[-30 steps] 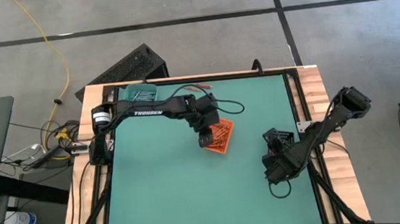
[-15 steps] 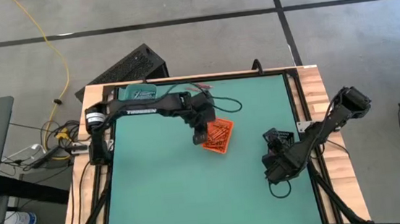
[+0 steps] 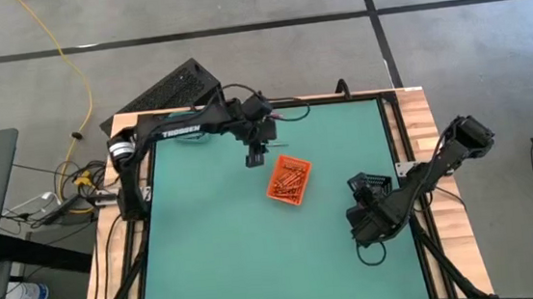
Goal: Sort crayons
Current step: Put the blue crayon into the blue bin
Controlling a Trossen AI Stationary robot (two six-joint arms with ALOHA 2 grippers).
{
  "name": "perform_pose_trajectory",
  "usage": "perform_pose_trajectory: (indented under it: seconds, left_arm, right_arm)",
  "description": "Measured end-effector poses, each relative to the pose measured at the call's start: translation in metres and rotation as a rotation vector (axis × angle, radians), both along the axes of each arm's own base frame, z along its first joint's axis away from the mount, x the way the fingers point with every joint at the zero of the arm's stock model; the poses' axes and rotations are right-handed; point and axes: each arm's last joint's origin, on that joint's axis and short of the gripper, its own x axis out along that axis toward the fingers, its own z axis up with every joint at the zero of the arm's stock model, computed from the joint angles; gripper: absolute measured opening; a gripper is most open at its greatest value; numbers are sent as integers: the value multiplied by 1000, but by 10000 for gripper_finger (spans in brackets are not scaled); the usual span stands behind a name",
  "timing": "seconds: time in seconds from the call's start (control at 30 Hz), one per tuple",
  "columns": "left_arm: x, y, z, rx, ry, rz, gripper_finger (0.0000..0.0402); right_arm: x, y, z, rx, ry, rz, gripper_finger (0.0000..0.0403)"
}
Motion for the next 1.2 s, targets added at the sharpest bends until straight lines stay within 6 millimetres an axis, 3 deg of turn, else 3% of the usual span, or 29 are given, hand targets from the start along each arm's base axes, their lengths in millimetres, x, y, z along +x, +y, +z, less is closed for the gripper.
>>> perform_pose_trajectory:
  seconds: [0.2, 0.37, 0.6, 0.87, 1.0, 1.2]
  left_arm:
    - [10, 24, -33, -48, -3, 32, 129]
    - [15, 33, -58, -51, 39, 21, 129]
    - [12, 37, -69, -72, 82, 20, 129]
    - [-1, 44, -72, -85, 177, 25, 129]
    - [-13, 55, -70, -98, 216, 65, 129]
    - [-26, 73, -65, -208, 141, 67, 129]
  right_arm:
    - [3, 2, -1, 24, -42, -16, 141]
    - [7, -3, -1, 17, -91, -81, 141]
    - [18, -19, 1, -52, -220, -225, 141]
    - [44, -54, 6, -77, -392, -359, 141]
    - [57, -79, 18, -45, -485, -370, 140]
    - [70, -122, 40, 87, -604, -339, 127]
